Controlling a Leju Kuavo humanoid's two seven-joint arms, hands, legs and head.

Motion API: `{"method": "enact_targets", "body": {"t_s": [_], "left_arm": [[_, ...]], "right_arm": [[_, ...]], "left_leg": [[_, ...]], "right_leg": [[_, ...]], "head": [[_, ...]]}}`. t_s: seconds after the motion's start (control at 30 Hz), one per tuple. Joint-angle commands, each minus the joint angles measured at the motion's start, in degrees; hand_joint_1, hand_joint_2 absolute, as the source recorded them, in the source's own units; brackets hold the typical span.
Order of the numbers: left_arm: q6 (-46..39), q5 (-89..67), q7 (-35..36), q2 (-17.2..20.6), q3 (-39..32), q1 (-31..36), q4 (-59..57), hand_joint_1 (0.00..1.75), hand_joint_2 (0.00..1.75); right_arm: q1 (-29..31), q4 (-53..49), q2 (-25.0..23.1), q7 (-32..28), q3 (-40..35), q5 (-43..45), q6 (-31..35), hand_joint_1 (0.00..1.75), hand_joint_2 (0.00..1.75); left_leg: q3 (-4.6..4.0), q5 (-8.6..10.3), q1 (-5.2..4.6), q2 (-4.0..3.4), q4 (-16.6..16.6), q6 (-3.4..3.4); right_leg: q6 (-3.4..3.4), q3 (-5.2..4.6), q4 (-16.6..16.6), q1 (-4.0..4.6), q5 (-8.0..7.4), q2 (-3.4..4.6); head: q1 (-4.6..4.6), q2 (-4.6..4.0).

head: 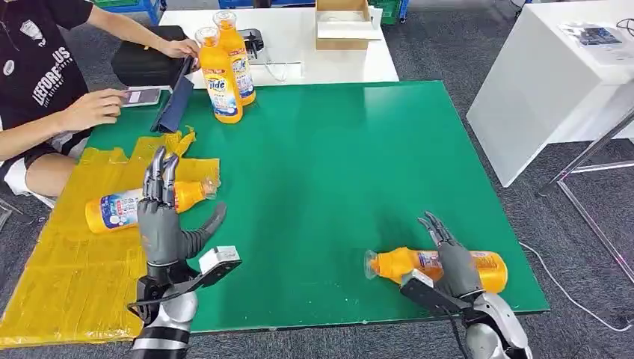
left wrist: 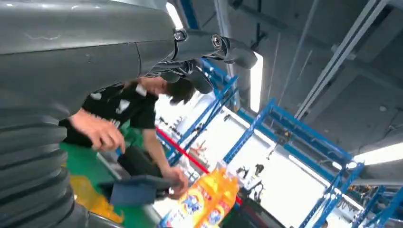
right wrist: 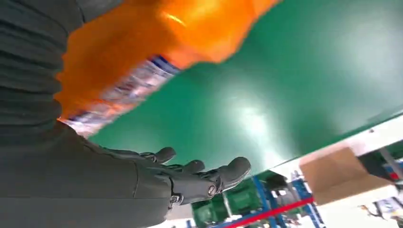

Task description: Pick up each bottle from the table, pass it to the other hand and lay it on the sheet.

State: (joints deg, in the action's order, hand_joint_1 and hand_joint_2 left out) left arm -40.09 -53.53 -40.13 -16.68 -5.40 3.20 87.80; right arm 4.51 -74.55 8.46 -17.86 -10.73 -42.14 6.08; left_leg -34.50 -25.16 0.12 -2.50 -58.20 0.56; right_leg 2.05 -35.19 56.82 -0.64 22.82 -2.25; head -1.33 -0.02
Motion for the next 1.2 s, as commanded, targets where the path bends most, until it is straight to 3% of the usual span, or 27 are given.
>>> {"method": "enact_targets", "body": {"t_s": [0.03, 0.43, 0.57, 0.6, 0.83, 1.2], "left_arm": [[0.1, 0.2, 0.1, 0.1, 1.5, 1.5, -6.1, 0.0, 1.75], [0.1, 1.9, 0.1, 0.3, 2.6, 2.0, -8.5, 0.0, 1.75], [0.1, 3.8, 0.1, 0.2, 2.6, 1.6, -9.1, 0.0, 1.75], [0.1, 4.0, 0.1, -0.1, 2.3, 1.3, -8.8, 0.0, 1.75], [0.1, 6.2, 0.1, -0.7, 2.5, 0.2, -9.2, 0.0, 1.75], [0.1, 6.4, 0.1, -1.4, 1.9, -0.6, -8.4, 0.0, 1.75]], "right_arm": [[3.0, 7.7, -0.4, -0.4, 1.9, 0.2, -0.5, 0.0, 1.75], [5.3, 14.1, 1.1, -0.8, 0.6, -2.5, -1.1, 0.0, 1.75], [5.7, 14.3, 1.3, 4.8, -1.4, -10.0, 2.4, 0.0, 1.75], [6.0, 14.5, 1.3, 8.5, -2.6, -15.1, 4.5, 0.0, 1.75], [4.2, 8.7, 2.2, 16.1, -4.8, -25.6, 4.6, 0.0, 1.75], [4.0, 5.3, 1.6, 20.8, -5.6, -33.4, 4.4, 0.0, 1.75]], "left_leg": [[0.18, -0.02, 0.02, 0.14, 0.1, -0.02], [0.14, 0.0, 0.02, 0.12, 0.1, -0.01], [0.23, 0.0, 0.03, 0.22, 0.1, -0.02], [0.19, 0.0, 0.03, 0.14, 0.1, -0.01], [0.31, -0.05, 0.04, 0.19, 0.1, -0.02], [0.25, -0.04, 0.04, 0.17, 0.1, 0.0]], "right_leg": [[-0.04, 0.18, -0.1, -0.02, 0.03, 0.1], [-0.03, 0.15, -0.1, -0.02, 0.0, 0.08], [-0.05, 0.25, -0.1, -0.02, 0.02, 0.07], [-0.04, 0.2, -0.1, -0.01, 0.01, 0.1], [-0.06, 0.31, -0.1, -0.01, 0.06, 0.15], [-0.05, 0.25, -0.1, -0.02, 0.04, 0.17]], "head": [[-0.02, 0.0], [-0.04, 0.0], [-0.02, 0.0], [-0.02, 0.0], [-0.02, 0.0], [-0.02, 0.0]]}}
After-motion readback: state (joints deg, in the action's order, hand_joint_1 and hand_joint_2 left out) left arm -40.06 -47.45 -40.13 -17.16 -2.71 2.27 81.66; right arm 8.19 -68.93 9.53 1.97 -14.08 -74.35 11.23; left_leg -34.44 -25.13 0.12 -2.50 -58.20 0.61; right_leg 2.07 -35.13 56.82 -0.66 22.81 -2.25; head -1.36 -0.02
